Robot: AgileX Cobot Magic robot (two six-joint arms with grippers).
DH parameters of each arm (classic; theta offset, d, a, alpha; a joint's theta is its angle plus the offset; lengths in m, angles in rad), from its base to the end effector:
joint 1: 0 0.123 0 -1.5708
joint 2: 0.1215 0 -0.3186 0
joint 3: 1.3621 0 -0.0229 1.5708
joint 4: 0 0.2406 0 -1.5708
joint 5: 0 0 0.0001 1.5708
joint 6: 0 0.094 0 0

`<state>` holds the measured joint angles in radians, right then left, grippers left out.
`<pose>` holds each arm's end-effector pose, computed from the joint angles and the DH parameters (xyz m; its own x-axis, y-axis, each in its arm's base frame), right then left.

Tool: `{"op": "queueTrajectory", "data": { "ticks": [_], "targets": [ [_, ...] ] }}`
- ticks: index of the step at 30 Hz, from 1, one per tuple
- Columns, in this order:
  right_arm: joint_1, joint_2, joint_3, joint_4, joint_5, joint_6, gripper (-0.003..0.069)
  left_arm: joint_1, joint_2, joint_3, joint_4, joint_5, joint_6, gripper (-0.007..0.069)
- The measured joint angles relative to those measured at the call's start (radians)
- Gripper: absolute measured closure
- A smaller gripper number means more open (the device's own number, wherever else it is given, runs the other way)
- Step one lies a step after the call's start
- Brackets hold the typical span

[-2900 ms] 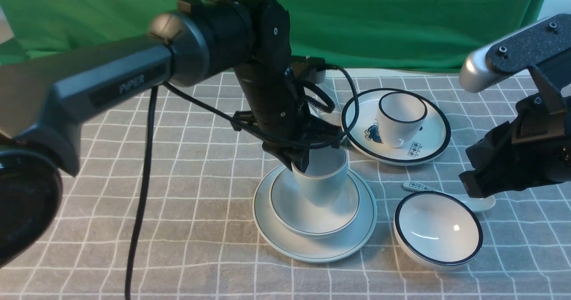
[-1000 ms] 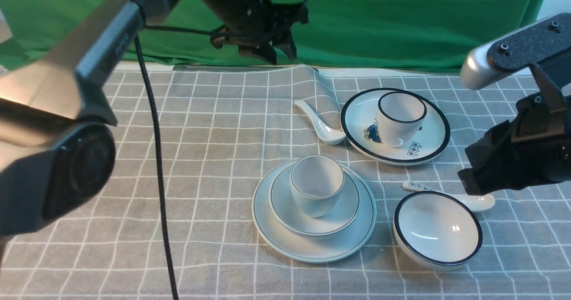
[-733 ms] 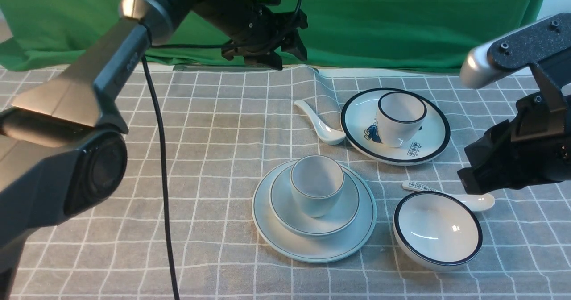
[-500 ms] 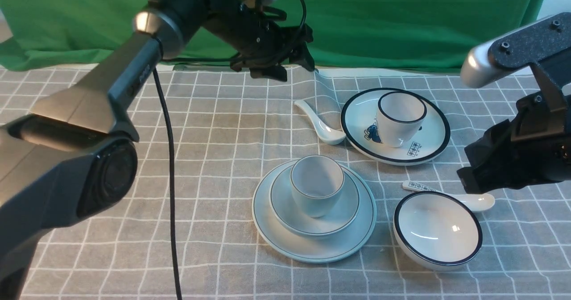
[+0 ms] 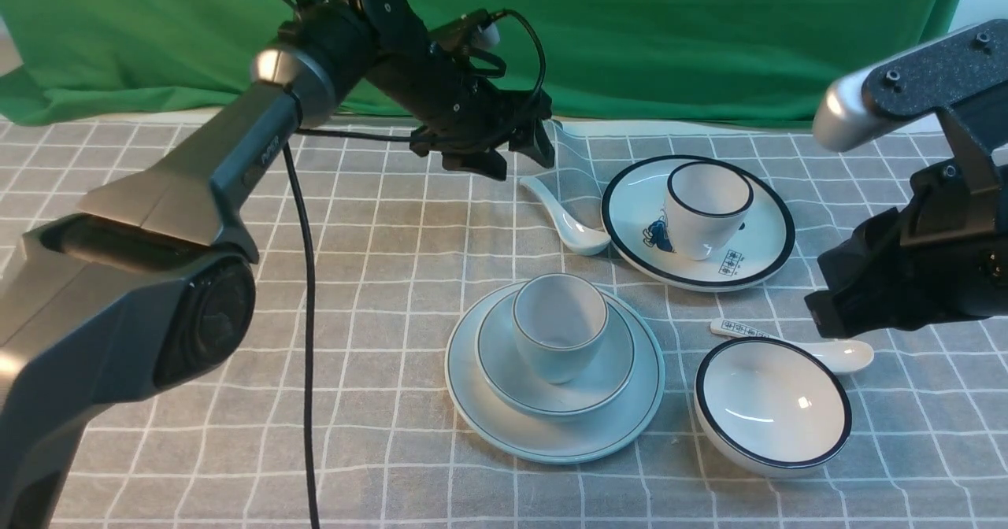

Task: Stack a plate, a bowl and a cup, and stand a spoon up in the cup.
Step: Use the right arm to grab a blue soup spoon

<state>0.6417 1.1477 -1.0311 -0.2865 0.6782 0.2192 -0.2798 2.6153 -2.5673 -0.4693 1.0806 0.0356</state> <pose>0.1846 0.1171 0.3843 -0.5053 -0.3853 -0.7722 -0.4825 0.8680 -0.1174 0.5465 -0.1961 0.2086 -0.8803 0.0646 -0.4699 0.2949 0.8505 -0.4355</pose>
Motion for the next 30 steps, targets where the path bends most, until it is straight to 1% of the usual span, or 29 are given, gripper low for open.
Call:
{"op": "queueTrajectory", "data": {
  "ticks": [5,10,30],
  "targets": [
    [0.000,-0.002,0.000,0.000,-0.001,-0.001,0.0515,-0.014,0.013,0.000,-0.002,-0.016,0.062,0.0153],
    [0.000,-0.028,0.000,0.000,-0.001,-0.004,0.0515,-0.023,0.021,0.000,-0.008,-0.048,0.066,0.0153],
    [0.000,-0.052,0.000,0.000,-0.015,-0.024,0.0515,-0.023,0.070,0.000,-0.011,-0.072,0.070,0.0153]
  ]
}}
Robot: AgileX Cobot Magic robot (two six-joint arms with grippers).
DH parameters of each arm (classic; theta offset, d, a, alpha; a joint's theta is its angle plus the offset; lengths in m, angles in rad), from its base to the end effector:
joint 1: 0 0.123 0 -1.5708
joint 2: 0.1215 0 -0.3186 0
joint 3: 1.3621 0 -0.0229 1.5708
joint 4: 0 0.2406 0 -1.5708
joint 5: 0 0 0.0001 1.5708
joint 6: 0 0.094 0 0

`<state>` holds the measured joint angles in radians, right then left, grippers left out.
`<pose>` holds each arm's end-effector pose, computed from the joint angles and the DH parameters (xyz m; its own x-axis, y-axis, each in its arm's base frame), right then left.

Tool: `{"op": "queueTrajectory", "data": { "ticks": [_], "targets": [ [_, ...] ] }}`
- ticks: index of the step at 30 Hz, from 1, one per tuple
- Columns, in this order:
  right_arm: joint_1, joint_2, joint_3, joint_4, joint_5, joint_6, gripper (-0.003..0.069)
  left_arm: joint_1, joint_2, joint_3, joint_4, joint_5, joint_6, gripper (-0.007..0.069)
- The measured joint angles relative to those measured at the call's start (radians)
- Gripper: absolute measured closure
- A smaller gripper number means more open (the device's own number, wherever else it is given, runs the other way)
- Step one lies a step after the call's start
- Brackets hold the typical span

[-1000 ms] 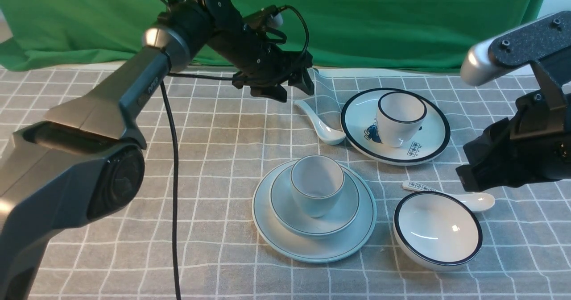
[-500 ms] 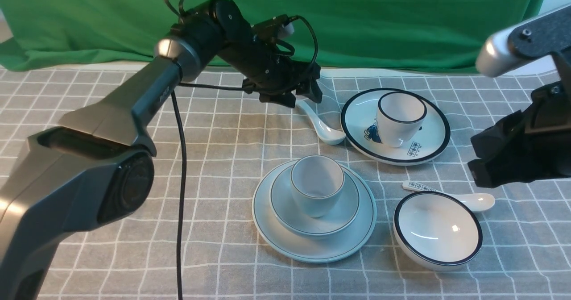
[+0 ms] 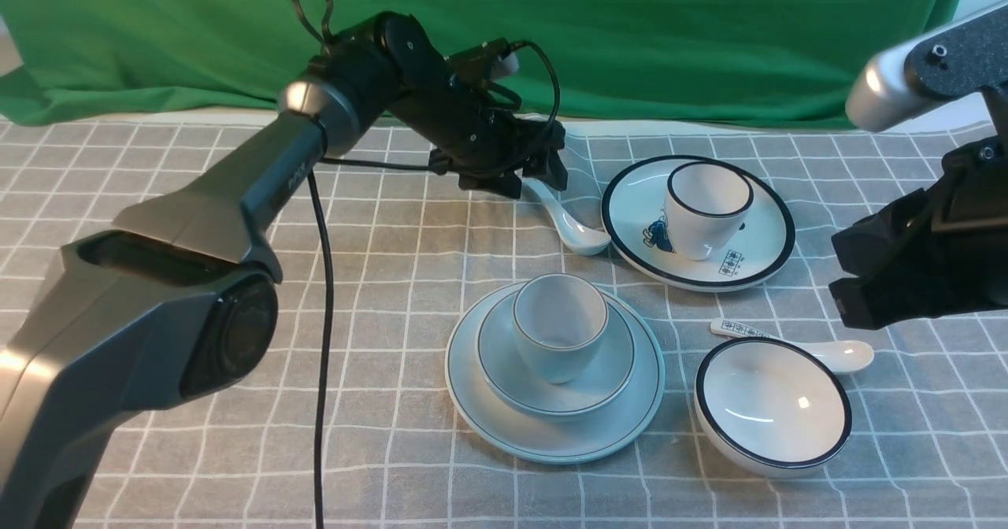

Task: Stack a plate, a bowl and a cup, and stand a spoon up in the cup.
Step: Use the right arm to grab a blue soup spoon

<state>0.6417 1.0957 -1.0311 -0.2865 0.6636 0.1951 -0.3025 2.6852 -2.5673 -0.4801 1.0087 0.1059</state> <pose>0.1740 0.1095 0.3963 -0.4501 -0.3768 -0.8096 -0.4911 0.8616 -0.1280 0.5522 -0.2108 0.1711 -0.8630 0.1111 -0.4928 0.3438 0.8439 -0.4119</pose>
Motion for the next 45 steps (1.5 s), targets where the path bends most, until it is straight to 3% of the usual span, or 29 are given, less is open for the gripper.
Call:
{"op": "queueTrajectory", "data": {
  "ticks": [15,20,29,34,39,45],
  "targets": [
    [0.000,0.000,0.000,0.000,-0.003,-0.005,0.0515,0.000,0.020,0.000,-0.049,-0.031,0.047,0.0172],
    [0.000,0.000,0.000,0.000,-0.003,-0.006,0.0515,0.000,0.024,0.000,-0.070,-0.040,0.101,0.0231],
    [0.000,0.000,0.000,0.000,-0.003,-0.006,0.0515,0.000,0.026,0.000,-0.070,-0.021,0.158,0.0466],
    [0.000,0.000,0.000,0.000,-0.003,-0.006,0.0515,0.000,0.026,0.000,-0.069,-0.019,0.161,0.0556],
    [0.000,0.000,0.000,0.000,-0.003,-0.006,0.0515,0.003,0.023,0.000,-0.054,0.015,0.161,0.0603],
    [0.000,0.004,-0.061,0.001,0.098,-0.028,0.0515,0.025,-0.053,0.000,0.110,0.153,0.074,0.0609]
  ]
}}
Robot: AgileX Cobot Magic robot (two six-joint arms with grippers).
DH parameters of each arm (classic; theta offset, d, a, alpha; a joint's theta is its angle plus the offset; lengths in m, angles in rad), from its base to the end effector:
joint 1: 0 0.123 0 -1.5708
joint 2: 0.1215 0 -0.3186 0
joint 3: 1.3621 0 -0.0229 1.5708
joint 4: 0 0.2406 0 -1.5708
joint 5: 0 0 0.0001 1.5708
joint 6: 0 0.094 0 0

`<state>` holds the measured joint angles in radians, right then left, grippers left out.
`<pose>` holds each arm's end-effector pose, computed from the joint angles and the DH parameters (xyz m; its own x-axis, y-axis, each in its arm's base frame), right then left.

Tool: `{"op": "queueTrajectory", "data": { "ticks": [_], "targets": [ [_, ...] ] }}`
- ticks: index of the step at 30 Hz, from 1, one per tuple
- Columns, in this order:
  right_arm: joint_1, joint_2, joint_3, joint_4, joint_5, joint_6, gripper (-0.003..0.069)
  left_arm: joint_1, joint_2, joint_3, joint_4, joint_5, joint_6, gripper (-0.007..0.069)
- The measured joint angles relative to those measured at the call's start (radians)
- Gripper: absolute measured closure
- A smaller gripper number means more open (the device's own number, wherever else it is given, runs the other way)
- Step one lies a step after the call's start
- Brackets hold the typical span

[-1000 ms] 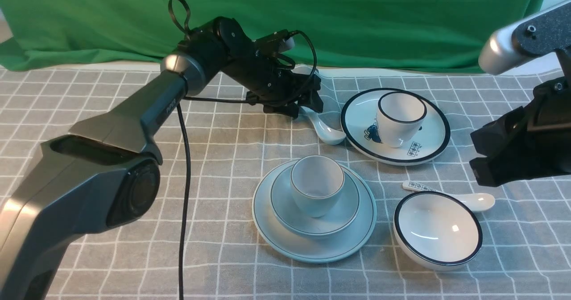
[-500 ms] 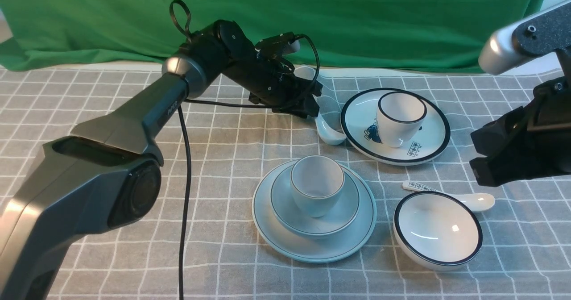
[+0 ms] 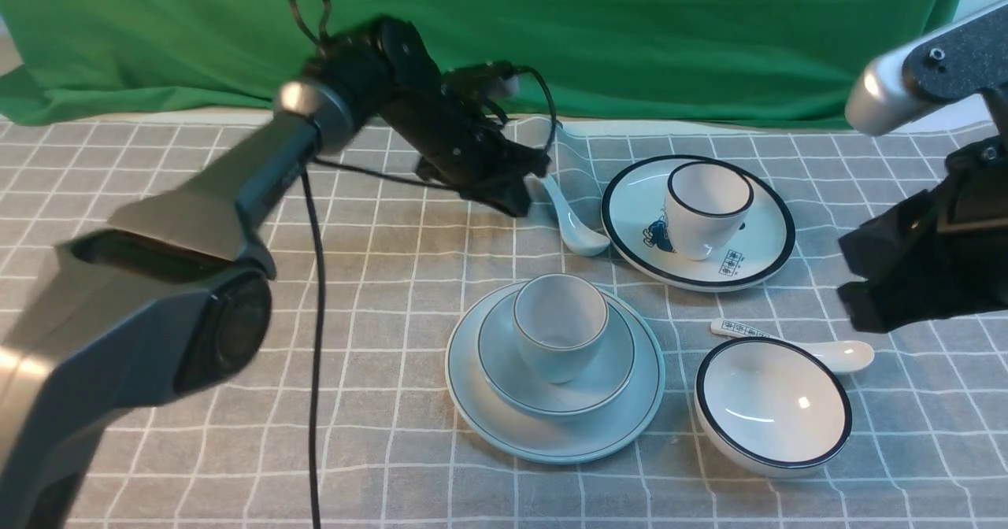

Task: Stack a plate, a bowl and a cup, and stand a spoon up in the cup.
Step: Use the right arm to grab a blue soup spoon

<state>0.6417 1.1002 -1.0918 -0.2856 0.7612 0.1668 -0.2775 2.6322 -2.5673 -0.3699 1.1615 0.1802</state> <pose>0.1726 0.1061 0.4074 -0.4720 -0.4049 -0.7831 -0.4849 0.8611 -0.1530 0.5436 -0.1873 0.1922 -0.8516 0.2691 -0.4498 0.4226 0.8602 -0.2854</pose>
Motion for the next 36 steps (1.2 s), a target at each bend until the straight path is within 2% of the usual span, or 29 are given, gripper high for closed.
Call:
{"op": "queueTrajectory", "data": {
  "ticks": [5,7,9,13,17,19,22,27,32,36],
  "targets": [
    [-0.001,0.015,-0.136,0.000,0.120,-0.001,0.0544,0.027,-0.104,0.000,0.079,0.045,-0.031,0.0609],
    [-0.023,0.043,-0.222,0.011,0.196,-0.015,0.0606,0.027,-0.167,0.000,0.117,0.049,-0.032,0.0609],
    [-0.069,0.083,-0.300,0.042,0.268,-0.059,0.0636,0.027,-0.230,0.000,0.135,0.052,-0.033,0.0609],
    [-0.200,0.190,-0.457,0.217,0.371,-0.212,0.0643,0.024,-0.386,0.057,0.146,0.049,-0.033,0.0609],
    [-0.323,0.326,-0.637,0.382,0.371,-0.330,0.0643,0.019,-0.626,0.300,0.192,0.049,-0.033,0.0609],
    [-0.330,0.356,-0.674,0.386,0.371,-0.347,0.0643,0.019,-0.685,0.374,0.204,0.049,-0.034,0.0609],
    [-0.315,0.474,-0.794,0.397,0.371,-0.418,0.0643,0.019,-0.883,0.635,0.249,0.042,-0.047,0.0609],
    [-0.278,0.684,-0.948,0.410,0.371,-0.496,0.0639,0.019,-1.141,0.960,0.256,-0.092,-0.050,0.0609],
    [-0.276,0.865,-1.105,0.410,0.368,-0.518,0.0634,0.019,-1.308,1.132,0.256,-0.127,-0.050,0.0609],
    [-0.275,0.991,-1.217,0.450,0.367,-0.553,0.0580,0.019,-1.377,1.191,0.257,-0.114,-0.054,0.0609]
  ]
}}
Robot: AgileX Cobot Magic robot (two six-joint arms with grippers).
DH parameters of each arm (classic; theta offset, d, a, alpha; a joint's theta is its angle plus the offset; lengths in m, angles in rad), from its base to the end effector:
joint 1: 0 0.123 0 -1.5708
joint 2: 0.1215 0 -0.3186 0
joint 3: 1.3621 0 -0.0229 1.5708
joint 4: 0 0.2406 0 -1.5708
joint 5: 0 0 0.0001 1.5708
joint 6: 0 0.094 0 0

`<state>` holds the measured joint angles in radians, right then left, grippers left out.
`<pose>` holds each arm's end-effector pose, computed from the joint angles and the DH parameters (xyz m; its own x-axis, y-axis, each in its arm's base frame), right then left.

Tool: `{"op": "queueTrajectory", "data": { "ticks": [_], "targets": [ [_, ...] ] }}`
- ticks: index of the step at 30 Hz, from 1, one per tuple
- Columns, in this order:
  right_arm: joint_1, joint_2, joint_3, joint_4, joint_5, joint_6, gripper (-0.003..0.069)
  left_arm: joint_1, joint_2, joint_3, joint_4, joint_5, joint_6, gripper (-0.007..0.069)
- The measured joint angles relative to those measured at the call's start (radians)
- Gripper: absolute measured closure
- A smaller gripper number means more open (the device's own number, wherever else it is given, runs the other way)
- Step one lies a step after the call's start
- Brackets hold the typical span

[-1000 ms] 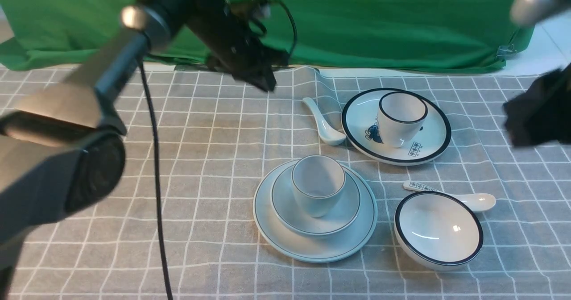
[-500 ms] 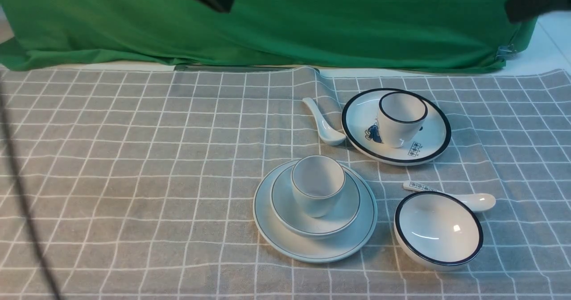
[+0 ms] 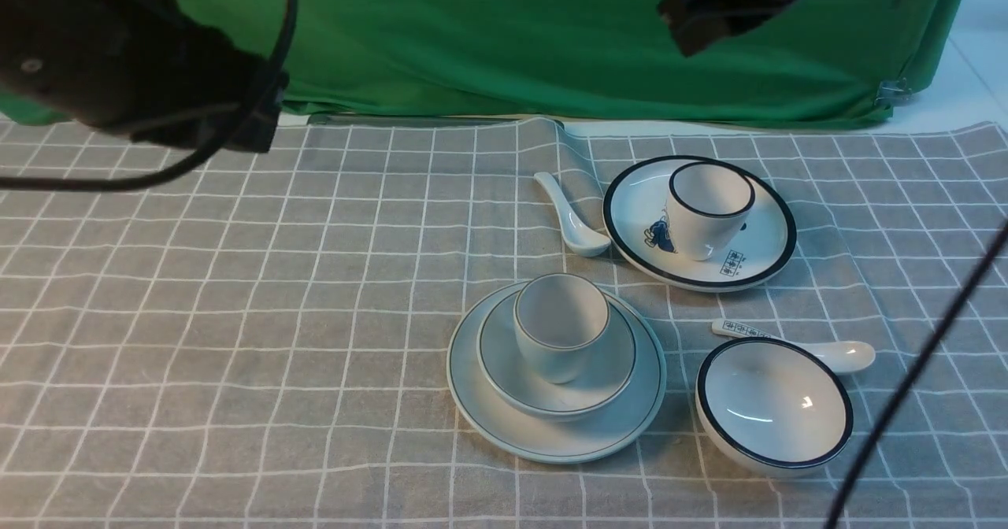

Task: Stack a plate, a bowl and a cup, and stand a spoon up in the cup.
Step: Use the right arm to grab a blue soup spoon

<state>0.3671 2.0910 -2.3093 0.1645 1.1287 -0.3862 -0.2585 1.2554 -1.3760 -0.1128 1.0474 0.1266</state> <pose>0.4400 0.1841 0.4045 -0.5082 -0.5240 -0.6835 -0.6385 0.7618 -0.1093 0.2218 -0.0681 0.4381 -0.6939 0.2555 -0.6732 0.3670 0.9299 -0.0253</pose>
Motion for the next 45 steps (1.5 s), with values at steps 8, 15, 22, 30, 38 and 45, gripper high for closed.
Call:
{"op": "queueTrajectory", "data": {
  "ticks": [8,15,22,30,38,45],
  "targets": [
    [0.006,0.156,-0.048,0.087,-0.008,-0.064,0.0358,0.000,-0.033,0.008,0.003,0.020,0.000,0.0609],
    [0.006,0.220,-0.048,0.089,-0.071,-0.076,0.0292,0.000,-0.035,0.008,0.006,0.021,0.000,0.0609],
    [0.023,0.260,-0.050,0.088,-0.117,-0.122,0.0131,0.000,-0.035,0.008,0.006,0.021,0.000,0.0609],
    [0.052,0.324,-0.050,0.091,-0.178,-0.150,0.0151,0.000,-0.035,0.008,0.006,0.022,0.000,0.0609],
    [0.053,0.368,-0.050,0.090,-0.230,-0.150,0.0154,0.000,-0.035,0.008,0.008,0.023,-0.003,0.0609],
    [0.054,0.398,-0.050,0.085,-0.241,-0.150,0.0155,0.000,-0.035,0.008,0.011,0.023,-0.003,0.0609]
  ]
}}
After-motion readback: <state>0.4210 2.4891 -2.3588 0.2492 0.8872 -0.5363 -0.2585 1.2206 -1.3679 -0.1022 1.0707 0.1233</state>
